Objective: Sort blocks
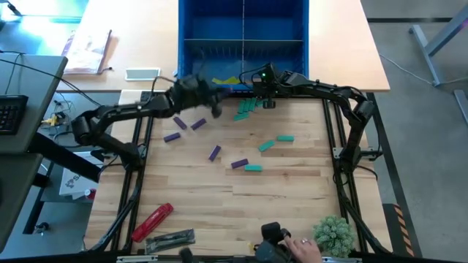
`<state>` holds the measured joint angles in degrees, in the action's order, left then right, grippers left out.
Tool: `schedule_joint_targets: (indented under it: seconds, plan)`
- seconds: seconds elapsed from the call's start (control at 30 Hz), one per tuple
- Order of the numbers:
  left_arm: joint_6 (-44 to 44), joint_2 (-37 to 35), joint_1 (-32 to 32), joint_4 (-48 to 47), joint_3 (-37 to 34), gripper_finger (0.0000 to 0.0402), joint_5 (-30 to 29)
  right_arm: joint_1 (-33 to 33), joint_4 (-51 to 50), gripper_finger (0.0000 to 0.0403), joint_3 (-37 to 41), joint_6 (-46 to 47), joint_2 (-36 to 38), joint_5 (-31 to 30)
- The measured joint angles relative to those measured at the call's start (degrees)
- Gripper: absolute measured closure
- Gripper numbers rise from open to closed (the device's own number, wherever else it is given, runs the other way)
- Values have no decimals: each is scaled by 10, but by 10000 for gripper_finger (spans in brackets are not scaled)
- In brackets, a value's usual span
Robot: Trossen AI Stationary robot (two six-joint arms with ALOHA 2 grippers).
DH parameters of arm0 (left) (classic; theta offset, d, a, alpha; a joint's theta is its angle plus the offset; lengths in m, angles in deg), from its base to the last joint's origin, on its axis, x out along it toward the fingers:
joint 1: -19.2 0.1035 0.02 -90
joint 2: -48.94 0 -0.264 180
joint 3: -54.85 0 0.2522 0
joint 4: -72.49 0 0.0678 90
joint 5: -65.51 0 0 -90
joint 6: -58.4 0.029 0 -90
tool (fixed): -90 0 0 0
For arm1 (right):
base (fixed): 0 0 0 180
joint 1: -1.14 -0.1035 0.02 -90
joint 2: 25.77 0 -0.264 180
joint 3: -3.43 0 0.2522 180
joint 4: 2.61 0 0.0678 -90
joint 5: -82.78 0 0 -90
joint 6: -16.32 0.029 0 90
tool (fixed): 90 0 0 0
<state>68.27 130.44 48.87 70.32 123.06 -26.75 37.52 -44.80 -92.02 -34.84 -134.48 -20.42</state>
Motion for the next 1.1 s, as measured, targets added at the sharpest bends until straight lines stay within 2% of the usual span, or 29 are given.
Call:
schedule_joint_targets:
  seconds: [0.13, 0.33, 0.43, 0.73, 0.87, 0.9, 1.0, 1.1]
  plan:
    - [27, 52, 46, 29, 91, 339, -7, -3, 0, 343, 0, 1, 0, -3]
    - [-15, 194, 122, 98, 259, 339, 112, -4, 0, 343, 0, 1, 0, -3]
    - [-25, 280, 137, 112, 359, 339, 140, -5, 4, 343, 1, -2, 0, -4]
    - [-34, 507, 155, 91, 677, 339, 135, -7, 24, 343, 1, -3, 0, -4]
    - [-32, 592, 163, 99, 792, 339, 102, -7, 24, 343, 1, -1, 0, -4]
    - [-32, 612, 163, 103, 807, 338, 96, -7, 24, 343, 1, -1, 0, -4]
    - [-36, 643, 162, 189, 784, 310, 92, -7, 24, 343, 1, 1, 0, -4]
    - [-32, 653, 162, 197, 784, 281, 93, -8, 24, 343, 1, 4, 0, -5]
